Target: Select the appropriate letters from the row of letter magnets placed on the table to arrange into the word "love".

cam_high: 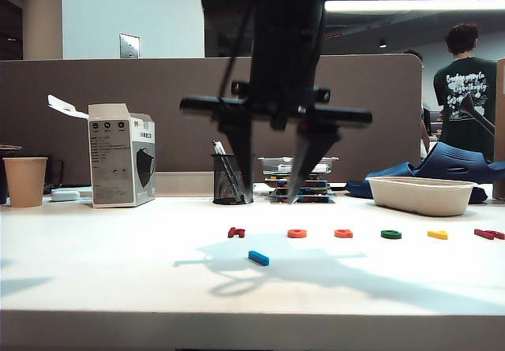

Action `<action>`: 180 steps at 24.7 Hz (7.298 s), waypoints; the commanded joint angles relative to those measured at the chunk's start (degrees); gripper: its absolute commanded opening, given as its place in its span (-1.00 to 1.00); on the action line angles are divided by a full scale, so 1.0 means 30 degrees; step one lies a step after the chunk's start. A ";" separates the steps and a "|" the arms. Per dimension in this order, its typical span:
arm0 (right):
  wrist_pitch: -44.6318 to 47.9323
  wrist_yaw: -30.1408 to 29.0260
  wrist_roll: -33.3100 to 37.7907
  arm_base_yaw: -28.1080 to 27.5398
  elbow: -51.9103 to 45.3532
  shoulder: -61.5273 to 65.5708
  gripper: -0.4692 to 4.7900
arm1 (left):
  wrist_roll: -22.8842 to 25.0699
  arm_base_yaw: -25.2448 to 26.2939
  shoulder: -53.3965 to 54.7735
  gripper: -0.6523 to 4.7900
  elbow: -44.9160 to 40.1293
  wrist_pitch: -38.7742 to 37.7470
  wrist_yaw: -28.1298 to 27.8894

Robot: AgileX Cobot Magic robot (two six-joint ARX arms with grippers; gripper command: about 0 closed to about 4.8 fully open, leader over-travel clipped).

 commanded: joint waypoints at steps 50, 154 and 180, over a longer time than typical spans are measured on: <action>0.3585 -0.0707 -0.3810 -0.3832 0.0882 0.3679 -0.26 | 0.0102 0.0007 -0.0044 -0.78 0.0066 -0.0313 0.0029; 0.0415 0.1661 -0.2594 -0.0044 -0.3388 0.1166 -0.10 | 0.0087 0.0007 -0.0073 -0.78 0.0066 -0.0634 0.0102; -0.2208 0.1333 -1.1118 -0.5705 0.2484 0.1005 0.02 | 0.0095 0.0007 -0.0066 -0.78 0.0066 -0.0634 0.0087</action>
